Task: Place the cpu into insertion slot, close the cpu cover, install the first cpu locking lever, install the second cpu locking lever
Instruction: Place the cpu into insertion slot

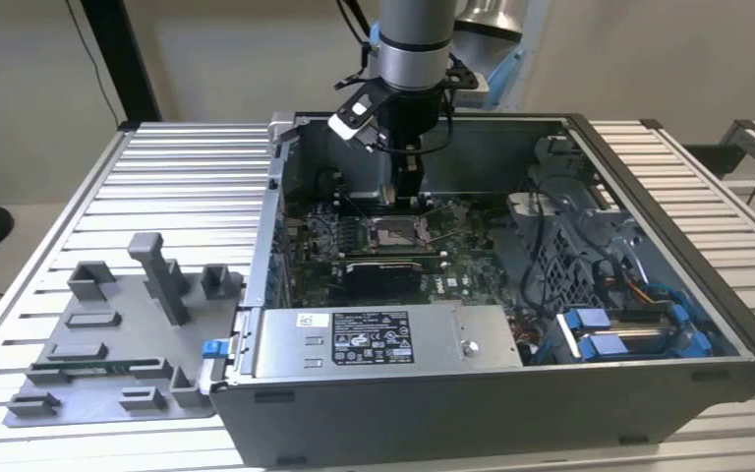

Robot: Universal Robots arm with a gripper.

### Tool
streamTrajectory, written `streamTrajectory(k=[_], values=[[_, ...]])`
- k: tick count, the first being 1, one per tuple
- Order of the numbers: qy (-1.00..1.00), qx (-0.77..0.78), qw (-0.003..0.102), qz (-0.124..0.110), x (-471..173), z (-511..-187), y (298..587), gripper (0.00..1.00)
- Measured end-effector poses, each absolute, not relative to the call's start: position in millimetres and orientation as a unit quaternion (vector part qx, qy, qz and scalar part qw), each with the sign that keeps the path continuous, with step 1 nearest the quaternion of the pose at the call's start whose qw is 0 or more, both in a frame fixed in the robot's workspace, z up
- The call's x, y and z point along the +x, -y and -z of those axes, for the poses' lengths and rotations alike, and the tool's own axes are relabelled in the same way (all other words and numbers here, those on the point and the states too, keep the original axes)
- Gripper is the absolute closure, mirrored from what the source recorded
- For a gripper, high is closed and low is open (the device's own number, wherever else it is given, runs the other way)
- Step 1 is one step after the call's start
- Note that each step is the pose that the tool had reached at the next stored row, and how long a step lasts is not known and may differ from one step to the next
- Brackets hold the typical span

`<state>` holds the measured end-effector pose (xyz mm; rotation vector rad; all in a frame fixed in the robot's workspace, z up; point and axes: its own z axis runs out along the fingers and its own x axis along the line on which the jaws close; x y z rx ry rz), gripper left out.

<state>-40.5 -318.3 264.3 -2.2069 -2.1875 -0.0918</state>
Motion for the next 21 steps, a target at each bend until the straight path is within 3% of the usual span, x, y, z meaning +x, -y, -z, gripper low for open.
streamTrajectory(k=[8, 21], values=[[0.704, -0.709, 0.005, 0.04, -44, -254, 318, 1.0], [0.703, -0.71, 0.005, 0.04, -47, -238, 318, 1.0]])
